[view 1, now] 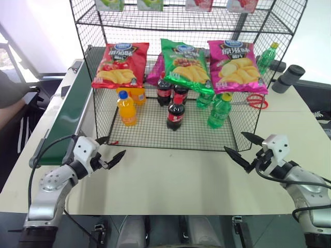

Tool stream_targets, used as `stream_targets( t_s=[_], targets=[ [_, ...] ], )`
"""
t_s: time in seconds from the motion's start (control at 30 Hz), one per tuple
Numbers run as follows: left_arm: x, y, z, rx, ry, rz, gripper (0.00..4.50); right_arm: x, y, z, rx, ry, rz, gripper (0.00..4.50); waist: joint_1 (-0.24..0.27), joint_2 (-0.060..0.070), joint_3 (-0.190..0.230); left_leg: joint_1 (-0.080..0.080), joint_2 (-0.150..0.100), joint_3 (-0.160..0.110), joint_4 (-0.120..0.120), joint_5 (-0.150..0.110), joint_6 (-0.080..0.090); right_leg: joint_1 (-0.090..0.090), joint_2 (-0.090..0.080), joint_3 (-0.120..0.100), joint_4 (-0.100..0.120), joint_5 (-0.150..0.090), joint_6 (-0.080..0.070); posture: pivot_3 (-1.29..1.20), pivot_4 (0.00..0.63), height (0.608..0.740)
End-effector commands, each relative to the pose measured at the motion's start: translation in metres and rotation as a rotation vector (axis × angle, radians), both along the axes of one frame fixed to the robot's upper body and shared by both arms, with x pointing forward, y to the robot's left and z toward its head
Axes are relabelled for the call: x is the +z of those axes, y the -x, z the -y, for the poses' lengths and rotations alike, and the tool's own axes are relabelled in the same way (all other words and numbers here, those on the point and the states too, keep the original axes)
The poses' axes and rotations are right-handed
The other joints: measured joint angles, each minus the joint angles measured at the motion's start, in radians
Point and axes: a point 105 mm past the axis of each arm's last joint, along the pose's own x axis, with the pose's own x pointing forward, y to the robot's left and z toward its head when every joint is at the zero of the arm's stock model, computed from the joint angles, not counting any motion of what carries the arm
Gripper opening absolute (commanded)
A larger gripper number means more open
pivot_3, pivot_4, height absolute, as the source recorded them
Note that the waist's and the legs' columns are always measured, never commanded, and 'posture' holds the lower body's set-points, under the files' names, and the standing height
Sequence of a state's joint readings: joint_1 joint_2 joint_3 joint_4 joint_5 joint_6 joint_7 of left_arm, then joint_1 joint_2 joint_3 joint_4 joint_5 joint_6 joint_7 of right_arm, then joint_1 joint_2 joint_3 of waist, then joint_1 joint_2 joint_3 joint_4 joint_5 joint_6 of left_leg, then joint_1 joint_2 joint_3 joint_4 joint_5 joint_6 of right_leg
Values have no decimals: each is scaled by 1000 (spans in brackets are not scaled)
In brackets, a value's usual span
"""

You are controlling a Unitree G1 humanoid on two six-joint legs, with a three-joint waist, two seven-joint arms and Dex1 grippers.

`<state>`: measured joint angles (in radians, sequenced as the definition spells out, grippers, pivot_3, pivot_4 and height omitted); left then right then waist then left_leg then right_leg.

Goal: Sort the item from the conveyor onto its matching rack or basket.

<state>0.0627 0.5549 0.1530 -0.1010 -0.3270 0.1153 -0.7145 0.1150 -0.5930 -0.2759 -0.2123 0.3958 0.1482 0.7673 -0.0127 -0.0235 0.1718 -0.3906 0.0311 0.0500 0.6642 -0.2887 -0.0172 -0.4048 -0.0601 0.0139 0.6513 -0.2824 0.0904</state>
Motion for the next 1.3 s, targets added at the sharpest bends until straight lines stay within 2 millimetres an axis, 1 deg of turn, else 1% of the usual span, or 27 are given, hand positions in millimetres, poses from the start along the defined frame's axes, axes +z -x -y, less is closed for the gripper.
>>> stream_targets(
  t_s=[0.03,0.2,0.53,0.93,1.3],
  targets=[
    [15,0,-4,18,-3,76,4500,6,2,-4,20,-1,33,4417,1,0,0,0,0,0,0,0,0,0,0,0,0,0,0,0,150,740],
    [17,0,-4,32,-7,107,4500,4,2,-6,26,-5,28,4417,1,0,0,0,0,0,0,0,0,0,0,0,0,0,0,0,150,740],
    [15,0,-4,44,-7,106,4500,2,-2,-10,37,-11,26,4417,0,0,0,0,0,0,0,0,0,0,0,0,0,0,0,0,150,740],
    [15,-8,-4,61,-28,119,4500,6,-10,-14,47,-10,52,4417,0,0,0,0,0,0,0,0,0,0,1,0,0,0,0,0,150,740],
    [15,-6,-5,81,-25,128,4500,4,-13,-19,75,-12,46,4417,0,0,0,0,0,0,1,0,0,0,1,0,1,0,0,0,150,740]
  ],
)
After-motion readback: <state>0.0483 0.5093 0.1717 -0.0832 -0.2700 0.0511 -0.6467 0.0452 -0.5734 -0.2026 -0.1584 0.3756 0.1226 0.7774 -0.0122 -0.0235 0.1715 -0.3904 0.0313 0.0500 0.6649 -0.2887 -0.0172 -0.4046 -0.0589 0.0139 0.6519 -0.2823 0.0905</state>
